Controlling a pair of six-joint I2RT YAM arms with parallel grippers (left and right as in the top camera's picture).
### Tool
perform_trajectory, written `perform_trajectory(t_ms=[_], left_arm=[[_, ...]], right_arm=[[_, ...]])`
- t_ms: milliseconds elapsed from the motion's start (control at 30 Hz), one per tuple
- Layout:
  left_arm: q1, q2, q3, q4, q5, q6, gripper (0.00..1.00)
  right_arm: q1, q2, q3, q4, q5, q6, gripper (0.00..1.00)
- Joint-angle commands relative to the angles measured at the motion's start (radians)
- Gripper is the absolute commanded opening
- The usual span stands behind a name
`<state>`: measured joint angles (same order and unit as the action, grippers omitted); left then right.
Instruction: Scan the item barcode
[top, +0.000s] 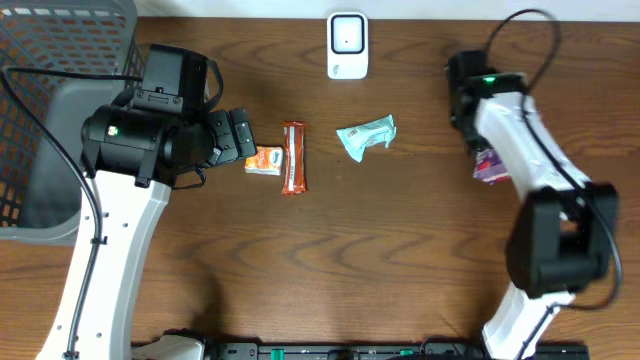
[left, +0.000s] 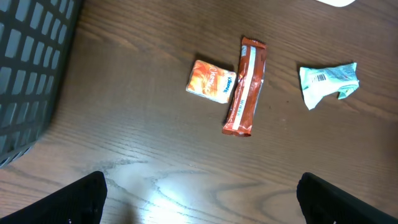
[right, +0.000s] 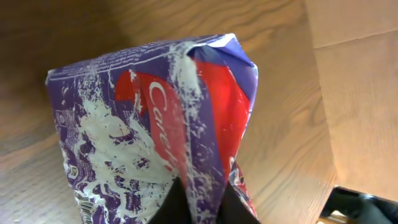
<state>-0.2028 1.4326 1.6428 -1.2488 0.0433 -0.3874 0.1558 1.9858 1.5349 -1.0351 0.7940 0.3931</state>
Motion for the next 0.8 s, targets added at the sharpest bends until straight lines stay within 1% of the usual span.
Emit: perform_trajectory(t_ms=[0, 33, 67, 100, 167, 200, 233, 333, 400, 467, 500, 600, 700, 767], left_arm=[[0.003, -0.003, 0.013, 0.0, -0.006, 0.009, 0.98], [0.003, -0.002, 0.013, 0.0, -0.005, 0.01, 0.98], [0.003, -0.002, 0.013, 0.0, -0.006, 0.009, 0.98], [0.003, -0.003, 0.013, 0.0, -0.005, 0.009, 0.98], [0.003, -0.002, 0.012, 0.0, -0.005, 0.009, 0.98], [0.003, -0.002, 0.013, 0.0, -0.006, 0.009, 0.98], [0.003, -0.003, 0.013, 0.0, -0.006, 0.01, 0.98], [0.003, -0.002, 0.013, 0.0, -0.005, 0.009, 0.98], [0.003, -0.002, 0.013, 0.0, -0.005, 0.009, 0.98], [0.003, -0.002, 0.013, 0.0, -0.005, 0.009, 0.98], [0.003, -0.002, 0.012, 0.0, -0.005, 0.01, 0.98], [0.003, -0.002, 0.013, 0.0, -0.005, 0.009, 0.98], [0.003, -0.002, 0.013, 0.0, -0.005, 0.009, 0.98], [0.003, -0.002, 0.013, 0.0, -0.005, 0.009, 0.98]], right_arm=[[0.071, 0.041, -0.001, 0.027, 0.004, 0.017, 0.13], [0.091, 0.047, -0.001, 0.049, -0.032, 0.011, 0.19], [0.108, 0.048, -0.001, 0.07, -0.063, -0.006, 0.2], [0.126, 0.048, 0.0, 0.09, -0.089, -0.024, 0.25], [0.162, 0.048, 0.003, 0.123, -0.129, -0.053, 0.39], [0.182, 0.047, 0.011, 0.132, -0.158, -0.063, 0.44], [0.196, 0.047, 0.021, 0.136, -0.184, -0.065, 0.47], [0.219, 0.047, 0.082, 0.129, -0.283, -0.069, 0.5], [0.219, 0.047, 0.153, 0.096, -0.34, -0.076, 0.57], [0.208, 0.047, 0.233, 0.05, -0.38, -0.076, 0.64], [0.196, 0.047, 0.283, 0.021, -0.4, -0.076, 0.72], [0.149, 0.047, 0.406, -0.057, -0.444, -0.076, 0.84], [0.065, 0.047, 0.489, -0.129, -0.517, -0.077, 0.92], [-0.003, 0.047, 0.5, -0.162, -0.62, -0.109, 0.96]])
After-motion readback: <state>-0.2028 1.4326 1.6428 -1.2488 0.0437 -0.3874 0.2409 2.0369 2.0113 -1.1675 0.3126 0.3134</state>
